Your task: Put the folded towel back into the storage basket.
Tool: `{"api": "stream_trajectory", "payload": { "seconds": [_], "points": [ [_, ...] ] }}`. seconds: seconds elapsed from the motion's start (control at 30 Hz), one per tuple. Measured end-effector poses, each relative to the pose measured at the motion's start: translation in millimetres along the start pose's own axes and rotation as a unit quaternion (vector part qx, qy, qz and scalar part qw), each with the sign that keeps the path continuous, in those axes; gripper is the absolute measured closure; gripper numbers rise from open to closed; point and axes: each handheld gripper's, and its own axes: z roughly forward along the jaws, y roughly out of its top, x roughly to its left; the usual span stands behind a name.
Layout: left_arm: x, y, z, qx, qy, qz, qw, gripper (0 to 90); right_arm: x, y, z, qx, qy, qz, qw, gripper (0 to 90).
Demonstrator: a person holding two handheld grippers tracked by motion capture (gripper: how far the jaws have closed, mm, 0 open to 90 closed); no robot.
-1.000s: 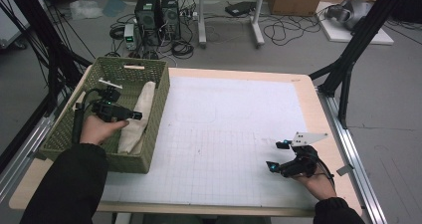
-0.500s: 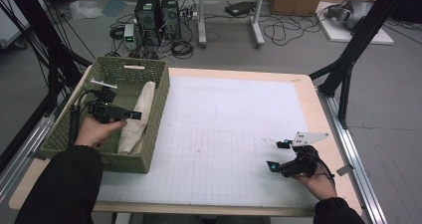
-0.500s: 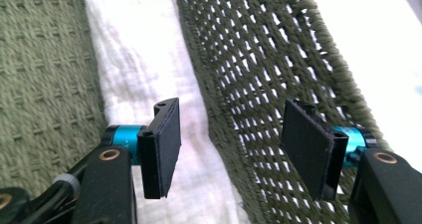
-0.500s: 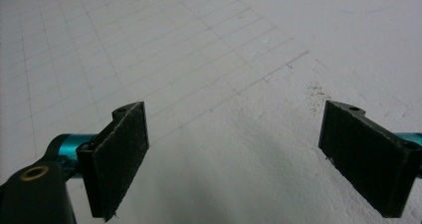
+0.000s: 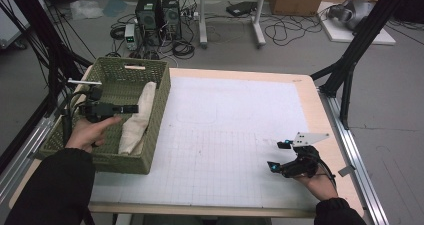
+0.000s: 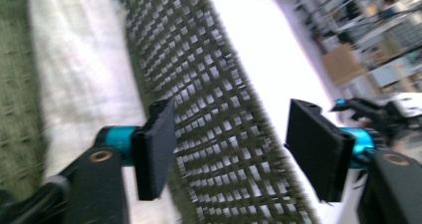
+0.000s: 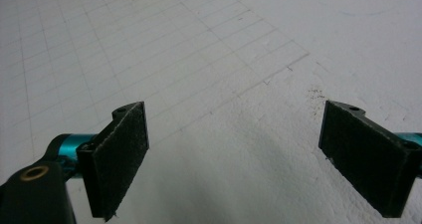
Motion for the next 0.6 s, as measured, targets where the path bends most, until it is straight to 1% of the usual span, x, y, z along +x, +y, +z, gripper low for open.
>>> {"api": "stream_trajectory", "payload": {
  "seconds": [0.03,0.07,0.1,0.17,0.33,0.37,0.43,0.47,0.5,0.53,0.57,0.6],
  "points": [
    [-0.4,-0.1,-0.9,-0.004,-0.007,0.0,1.0,35.4,-0.1,0.0,-0.1,0.0,0.0,-0.001,1.0,11.5],
    [-0.5,-0.2,-1.3,-0.007,-0.009,-0.001,0.9999,35.1,-0.1,0.1,-0.1,0.0,0.0,0.0,1.0,11.5],
    [0.0,-0.2,-1.8,-0.014,-0.016,-0.008,0.9997,35.0,0.0,0.1,0.0,0.0,0.0,0.0,1.0,11.5],
    [0.7,-0.2,-1.9,-0.015,-0.015,-0.01,0.9997,35.0,-0.5,0.3,0.5,-0.002,-0.001,-0.005,1.0,11.5],
    [2.8,0.3,-2.4,-0.02,-0.026,-0.024,0.9992,34.4,-0.4,0.3,0.1,-0.001,0.001,-0.003,1.0,11.5],
    [3.4,0.5,-3.0,-0.023,-0.031,-0.026,0.9989,33.8,-0.4,0.3,0.3,-0.001,0.0,-0.003,1.0,11.5],
    [4.5,1.1,-4.2,-0.027,-0.049,-0.035,0.9978,33.2,-0.6,0.3,0.8,-0.001,0.0,-0.006,1.0,11.5],
    [4.7,1.3,-4.4,-0.028,-0.053,-0.037,0.9975,32.3,-0.1,0.2,0.9,0.002,0.002,-0.002,1.0,11.5],
    [5.1,1.5,-4.5,-0.027,-0.057,-0.044,0.997,32.2,-0.4,0.3,1.0,0.002,0.001,-0.004,1.0,11.5],
    [5.7,1.8,-4.9,-0.024,-0.063,-0.046,0.9967,32.1,-0.7,0.1,1.3,0.002,0.001,-0.004,1.0,11.5],
    [5.9,1.9,-5.8,-0.027,-0.06,-0.041,0.997,32.2,-0.7,0.1,1.3,0.002,0.001,-0.004,1.0,11.5],
    [6.1,1.9,-6.1,-0.027,-0.058,-0.043,0.997,32.3,-0.7,0.2,1.2,0.002,0.001,-0.003,1.0,11.5]
  ]
}}
